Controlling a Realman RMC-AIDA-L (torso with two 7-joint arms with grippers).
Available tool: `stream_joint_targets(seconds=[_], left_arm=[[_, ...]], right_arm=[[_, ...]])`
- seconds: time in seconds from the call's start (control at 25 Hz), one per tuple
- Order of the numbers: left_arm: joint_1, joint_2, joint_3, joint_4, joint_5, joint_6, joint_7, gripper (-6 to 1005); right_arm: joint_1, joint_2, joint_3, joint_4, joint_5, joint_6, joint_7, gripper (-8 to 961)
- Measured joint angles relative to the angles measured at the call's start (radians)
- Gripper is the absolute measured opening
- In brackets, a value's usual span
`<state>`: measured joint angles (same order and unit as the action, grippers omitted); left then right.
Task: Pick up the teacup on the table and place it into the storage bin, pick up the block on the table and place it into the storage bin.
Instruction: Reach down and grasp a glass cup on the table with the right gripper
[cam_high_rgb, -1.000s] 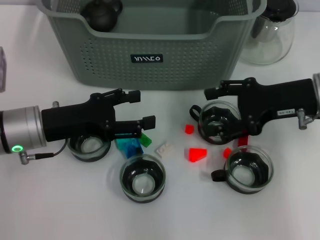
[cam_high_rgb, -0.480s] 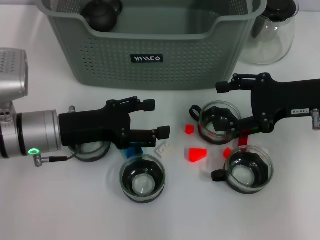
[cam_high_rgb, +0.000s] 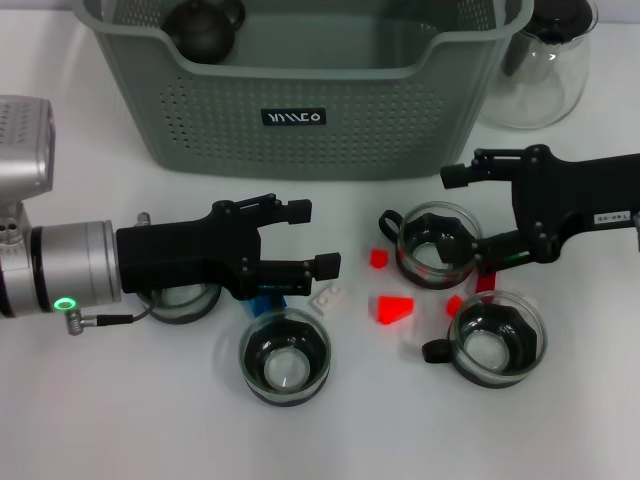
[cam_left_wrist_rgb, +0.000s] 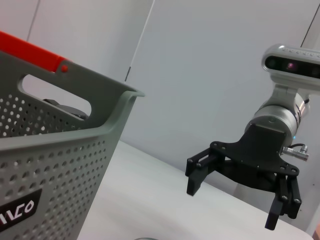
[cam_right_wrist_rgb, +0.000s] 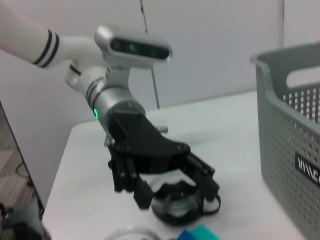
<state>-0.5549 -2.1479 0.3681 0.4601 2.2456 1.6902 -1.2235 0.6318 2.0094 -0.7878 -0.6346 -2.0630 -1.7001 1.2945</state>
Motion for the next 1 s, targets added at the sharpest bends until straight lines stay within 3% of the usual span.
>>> stream_joint_targets(seconds=[0.48, 0.68, 1.0], left_arm=[[0.01, -0.001, -0.012, 0.0, -0.002, -0.002, -0.001, 903], [0.006, -0.001, -0.015, 0.0, -0.002, -0.001, -0.001, 903], [0.014, -0.004, -0.024, -0.001, -0.016, -0.006, -0.002, 903]], right_arm=[[0.033, 0.003, -0.011, -0.353, -0.271, -0.259, 0.321, 947], [0.049, 0.005, -0.13, -0.434, -0.371, -0.283, 0.412, 946], [0.076, 0.023, -0.299, -0.436, -0.386, -0.283, 0.423, 943]])
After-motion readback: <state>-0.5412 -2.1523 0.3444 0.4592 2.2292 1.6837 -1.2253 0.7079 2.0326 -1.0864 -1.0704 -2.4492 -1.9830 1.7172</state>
